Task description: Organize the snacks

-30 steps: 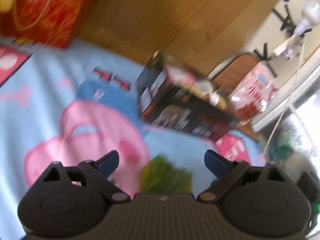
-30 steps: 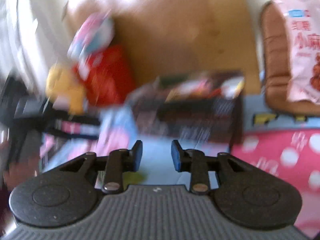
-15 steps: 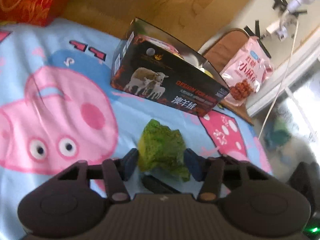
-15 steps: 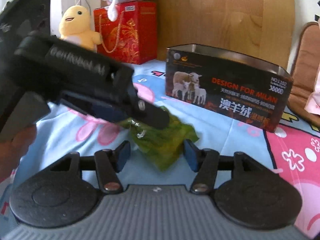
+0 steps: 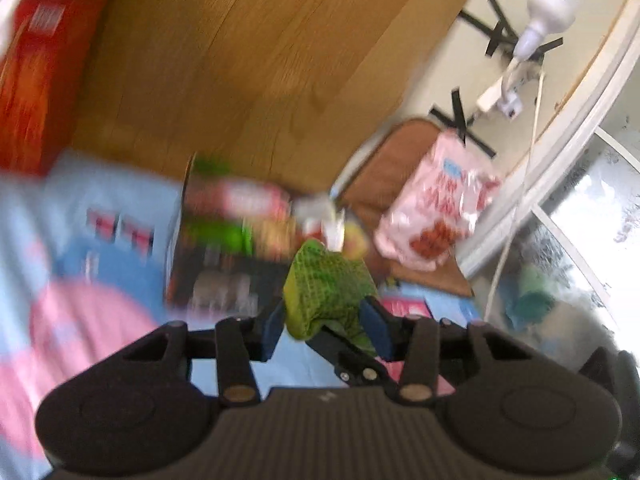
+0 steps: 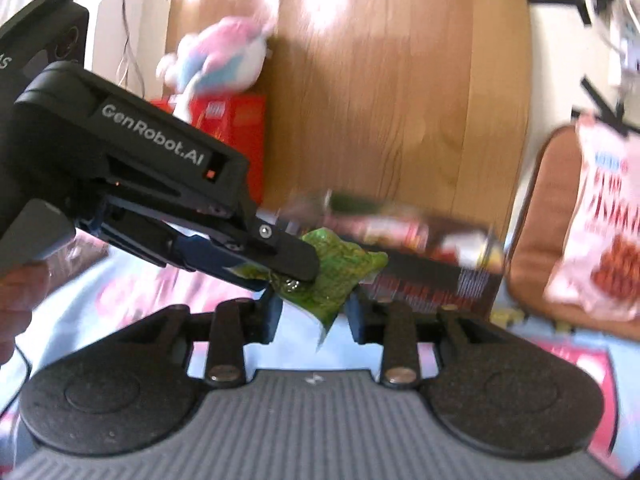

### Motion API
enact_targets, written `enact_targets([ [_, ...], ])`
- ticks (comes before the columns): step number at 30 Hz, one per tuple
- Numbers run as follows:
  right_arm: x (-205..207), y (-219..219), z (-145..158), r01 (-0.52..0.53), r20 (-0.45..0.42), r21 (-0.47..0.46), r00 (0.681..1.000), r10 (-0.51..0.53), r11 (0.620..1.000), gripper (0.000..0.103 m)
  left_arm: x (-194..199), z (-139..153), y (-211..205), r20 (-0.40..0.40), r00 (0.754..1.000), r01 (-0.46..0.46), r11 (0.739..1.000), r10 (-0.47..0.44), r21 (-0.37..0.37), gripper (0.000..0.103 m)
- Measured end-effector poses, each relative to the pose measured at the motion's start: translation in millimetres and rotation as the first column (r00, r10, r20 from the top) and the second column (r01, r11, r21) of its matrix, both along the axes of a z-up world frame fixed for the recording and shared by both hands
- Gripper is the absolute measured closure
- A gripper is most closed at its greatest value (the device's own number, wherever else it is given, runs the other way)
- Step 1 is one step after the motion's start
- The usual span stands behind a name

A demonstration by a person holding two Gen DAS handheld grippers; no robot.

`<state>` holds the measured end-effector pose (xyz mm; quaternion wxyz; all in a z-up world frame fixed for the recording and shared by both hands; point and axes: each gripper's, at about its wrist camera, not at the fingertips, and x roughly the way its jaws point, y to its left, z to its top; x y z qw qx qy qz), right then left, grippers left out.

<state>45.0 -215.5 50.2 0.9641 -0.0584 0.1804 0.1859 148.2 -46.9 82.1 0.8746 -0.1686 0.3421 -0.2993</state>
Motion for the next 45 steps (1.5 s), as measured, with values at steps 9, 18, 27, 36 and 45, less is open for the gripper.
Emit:
enact_targets([
  [9,100,-13,19,0.142,0.009,-0.003,0.99,-0.142,0.99,0.052,52,19,-46,0.217,0.958,-0.248,0.924,0.188,0.291,0.036],
  [18,40,-52,-2,0.271,-0.076,0.156,0.962,-0.262,0.95,0.042,-1,-10,-32,0.201,0.945,-0.314,0.889,0.259,0.334,0.028],
  [27,-14,-55,-11,0.391,-0.158,0.203,0.918,-0.364,0.898,0.006,-70,-10,-18,0.27,0.919,-0.374,0.851,0.287,0.368,0.0],
  [36,-58,-48,1,0.374,-0.116,0.248,0.927,-0.356,0.893,0.0,-117,-4,-24,0.33,0.901,-0.406,0.813,0.28,0.418,0.0],
  [45,-85,-45,4,0.377,-0.119,0.259,0.926,-0.357,0.89,0.0,-145,-11,-22,0.334,0.899,-0.412,0.808,0.285,0.421,0.0],
])
